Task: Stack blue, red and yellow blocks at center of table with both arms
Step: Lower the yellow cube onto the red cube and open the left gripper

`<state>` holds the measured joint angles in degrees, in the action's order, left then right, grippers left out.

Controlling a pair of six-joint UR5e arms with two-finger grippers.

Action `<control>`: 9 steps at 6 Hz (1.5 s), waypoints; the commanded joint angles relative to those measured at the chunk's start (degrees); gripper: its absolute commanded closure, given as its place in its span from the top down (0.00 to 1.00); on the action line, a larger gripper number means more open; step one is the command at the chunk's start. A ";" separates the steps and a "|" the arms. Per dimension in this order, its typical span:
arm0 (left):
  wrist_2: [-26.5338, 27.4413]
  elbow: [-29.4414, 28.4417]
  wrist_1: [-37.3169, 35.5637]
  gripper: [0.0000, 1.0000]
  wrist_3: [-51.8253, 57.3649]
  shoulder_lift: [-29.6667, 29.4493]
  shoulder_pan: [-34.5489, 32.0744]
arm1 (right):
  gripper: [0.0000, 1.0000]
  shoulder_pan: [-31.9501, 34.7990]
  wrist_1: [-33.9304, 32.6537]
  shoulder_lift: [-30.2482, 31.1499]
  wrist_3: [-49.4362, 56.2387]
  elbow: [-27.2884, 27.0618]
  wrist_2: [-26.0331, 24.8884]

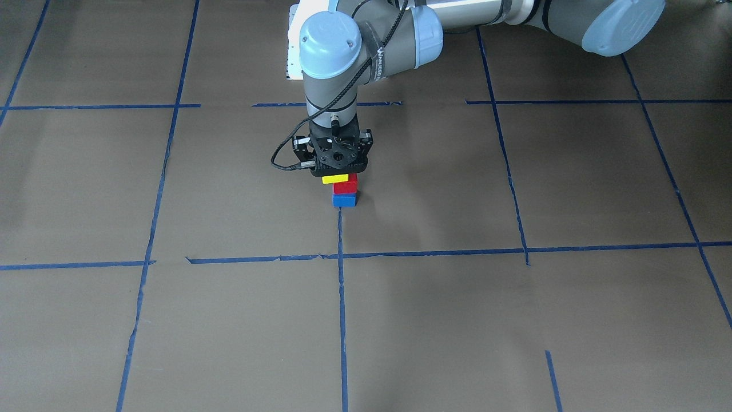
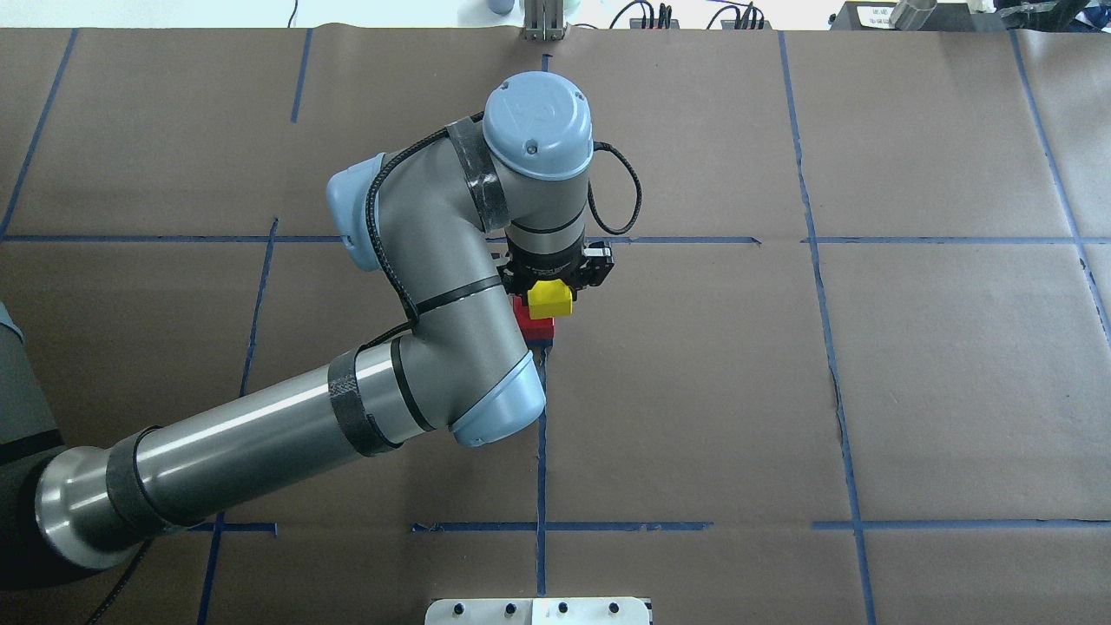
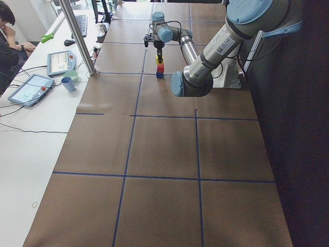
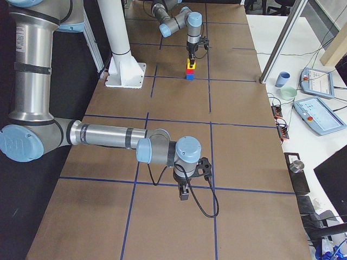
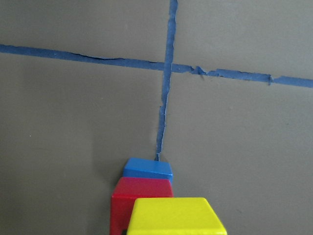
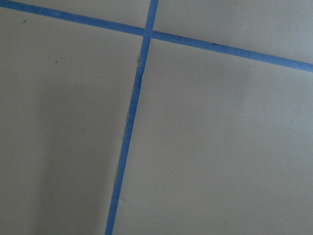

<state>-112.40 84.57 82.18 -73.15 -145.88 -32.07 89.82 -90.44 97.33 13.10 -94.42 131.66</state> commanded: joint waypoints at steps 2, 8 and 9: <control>-0.19 2.97 -0.01 0.00 0.20 2.97 -0.01 | 1.00 0.00 0.00 0.05 0.00 0.03 0.00; -0.28 2.26 0.43 0.58 1.16 2.53 0.08 | 1.00 0.00 0.00 0.05 0.09 0.03 -0.09; -0.28 2.26 0.43 0.72 1.17 2.53 0.17 | 1.00 0.00 0.00 0.05 0.09 0.03 -0.09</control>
<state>-112.68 86.88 82.61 -72.07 -143.38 -31.94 89.82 -90.44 97.38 13.18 -94.40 131.57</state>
